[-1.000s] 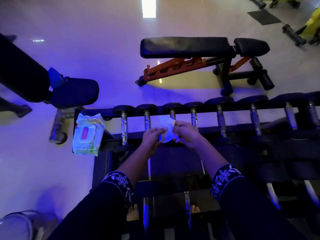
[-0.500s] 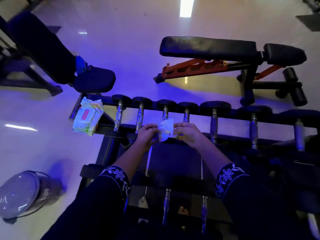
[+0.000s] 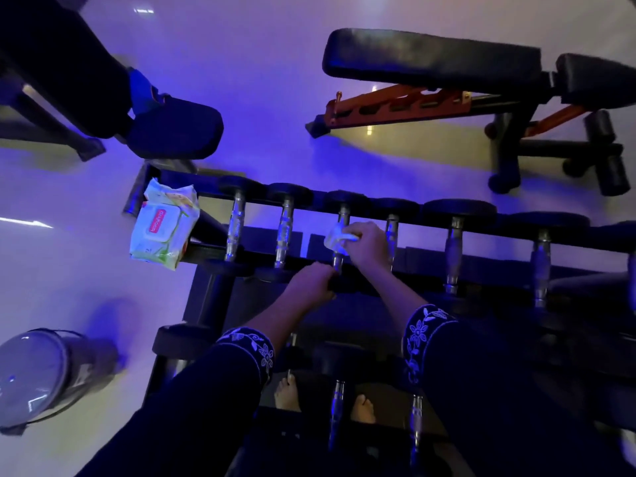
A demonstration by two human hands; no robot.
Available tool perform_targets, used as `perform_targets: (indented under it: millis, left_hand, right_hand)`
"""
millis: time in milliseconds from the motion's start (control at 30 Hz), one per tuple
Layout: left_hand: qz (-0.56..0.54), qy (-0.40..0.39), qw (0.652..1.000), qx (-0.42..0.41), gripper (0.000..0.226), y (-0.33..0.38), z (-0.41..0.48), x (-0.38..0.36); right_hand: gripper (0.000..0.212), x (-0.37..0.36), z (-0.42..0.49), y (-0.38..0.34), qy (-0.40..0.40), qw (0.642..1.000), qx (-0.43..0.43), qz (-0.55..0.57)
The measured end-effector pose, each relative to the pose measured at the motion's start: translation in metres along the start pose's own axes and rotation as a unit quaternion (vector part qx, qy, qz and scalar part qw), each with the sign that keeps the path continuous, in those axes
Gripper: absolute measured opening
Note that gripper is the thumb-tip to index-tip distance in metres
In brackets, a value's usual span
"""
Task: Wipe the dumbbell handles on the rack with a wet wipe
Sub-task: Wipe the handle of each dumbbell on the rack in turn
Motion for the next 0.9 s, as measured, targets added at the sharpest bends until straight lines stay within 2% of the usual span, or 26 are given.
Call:
perform_targets:
  millis: [167, 233, 300, 433, 567, 633, 700, 900]
  left_hand:
    - [0.031, -0.029, 0.998, -0.051, 0.055, -0.012, 0.012, 0.003]
    - [0.028, -0.045, 0.997, -0.054, 0.051, -0.019, 0.014, 0.01]
    - [0.02, -0.058, 0.997, -0.056, 0.046, -0.023, 0.015, 0.016]
    - [0.01, -0.078, 0.995, -0.056, 0.054, -0.024, 0.015, 0.021]
    - [0.001, -0.082, 0.994, -0.072, 0.059, -0.027, 0.016, 0.024]
    - [0.002, -0.078, 0.994, -0.082, 0.059, -0.03, 0.018, 0.024]
    - [-0.002, -0.069, 0.993, -0.09, 0.062, -0.034, 0.02, 0.023]
    - [-0.016, -0.036, 0.993, -0.111, 0.07, -0.04, 0.018, 0.02]
  right_hand:
    - [0.018, -0.017, -0.031, 0.008, -0.01, 0.999, 0.034, 0.025]
    - [0.016, -0.015, -0.024, 0.003, 0.004, 0.998, 0.041, 0.038]
    - [0.015, -0.013, -0.004, -0.008, 0.027, 0.998, 0.04, 0.036]
    - [0.014, -0.004, 0.031, -0.012, 0.097, 0.993, -0.012, 0.067]
    - [0.006, -0.007, 0.002, -0.003, 0.061, 0.997, 0.027, 0.03]
    - [0.01, -0.014, -0.029, 0.005, 0.02, 0.998, 0.059, 0.023]
    - [0.009, -0.017, -0.047, 0.012, 0.015, 0.997, 0.076, 0.026]
    - [0.018, -0.004, 0.02, -0.011, 0.123, 0.989, -0.006, 0.082]
Point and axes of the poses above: each hand's wrist, its own z-axis towards the middle knuckle, its own x-axis out of the back of the hand, y = z × x, the point moved 6 cm from there along z, towards the middle knuckle, and after that the axes turned 6 degrees about y, right-handed, at the moved point
